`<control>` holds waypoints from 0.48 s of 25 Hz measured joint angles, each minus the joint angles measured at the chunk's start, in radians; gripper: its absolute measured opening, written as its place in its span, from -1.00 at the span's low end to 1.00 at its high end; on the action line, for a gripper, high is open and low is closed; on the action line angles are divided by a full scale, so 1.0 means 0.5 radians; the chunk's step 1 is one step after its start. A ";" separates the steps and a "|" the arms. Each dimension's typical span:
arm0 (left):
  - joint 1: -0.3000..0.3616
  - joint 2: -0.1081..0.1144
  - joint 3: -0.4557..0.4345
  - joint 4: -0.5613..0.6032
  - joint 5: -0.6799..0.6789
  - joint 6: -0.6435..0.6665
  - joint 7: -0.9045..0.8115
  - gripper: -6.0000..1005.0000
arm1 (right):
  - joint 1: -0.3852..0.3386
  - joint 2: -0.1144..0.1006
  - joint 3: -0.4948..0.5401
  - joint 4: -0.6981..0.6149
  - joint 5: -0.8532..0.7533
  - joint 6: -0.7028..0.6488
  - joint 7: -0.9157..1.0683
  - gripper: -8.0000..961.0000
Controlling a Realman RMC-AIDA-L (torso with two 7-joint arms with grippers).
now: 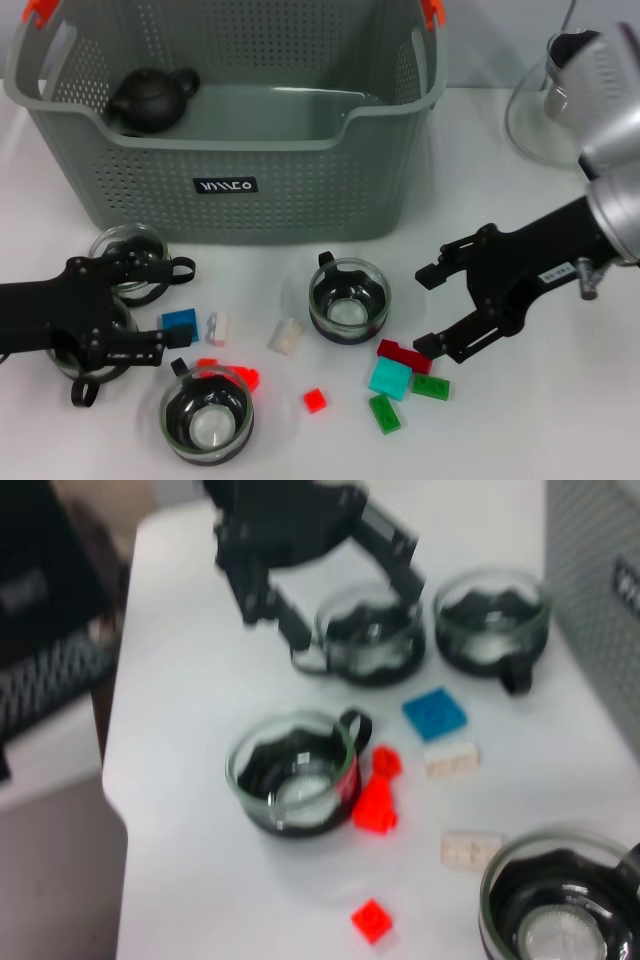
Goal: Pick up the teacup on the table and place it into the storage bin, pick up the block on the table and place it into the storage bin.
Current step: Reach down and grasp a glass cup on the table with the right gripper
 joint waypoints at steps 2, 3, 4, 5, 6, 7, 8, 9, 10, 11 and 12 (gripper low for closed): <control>0.002 0.000 -0.008 -0.001 0.000 0.000 0.002 0.71 | 0.080 0.005 -0.128 -0.014 -0.049 0.040 0.078 0.91; 0.002 -0.001 -0.007 -0.002 0.000 0.000 0.003 0.71 | 0.122 0.006 -0.213 -0.014 -0.057 0.082 0.119 0.91; 0.002 -0.002 -0.008 -0.003 0.000 -0.001 0.003 0.71 | 0.162 0.008 -0.305 -0.010 -0.058 0.124 0.152 0.91; 0.002 -0.004 -0.009 -0.008 0.000 -0.006 0.004 0.71 | 0.189 0.008 -0.378 -0.008 -0.060 0.171 0.181 0.91; 0.002 -0.005 -0.008 -0.011 0.000 -0.009 0.005 0.71 | 0.215 0.010 -0.449 -0.006 -0.060 0.209 0.206 0.91; 0.002 -0.006 -0.009 -0.014 0.000 -0.013 0.006 0.71 | 0.251 0.012 -0.577 -0.005 -0.059 0.276 0.250 0.91; 0.002 -0.008 -0.009 -0.017 -0.003 -0.015 0.007 0.71 | 0.275 0.014 -0.658 -0.004 -0.057 0.318 0.280 0.91; 0.004 -0.009 -0.009 -0.020 -0.006 -0.017 0.008 0.71 | 0.292 0.017 -0.732 -0.004 -0.053 0.362 0.308 0.91; 0.006 -0.011 -0.009 -0.021 -0.010 -0.017 0.008 0.71 | 0.308 0.020 -0.815 -0.003 -0.049 0.403 0.335 0.91; 0.008 -0.013 -0.009 -0.022 -0.014 -0.017 0.008 0.71 | 0.321 0.022 -0.891 -0.002 -0.046 0.446 0.362 0.91; 0.010 -0.014 -0.010 -0.022 -0.017 -0.017 0.008 0.71 | 0.327 0.023 -0.953 -0.002 -0.045 0.490 0.390 0.91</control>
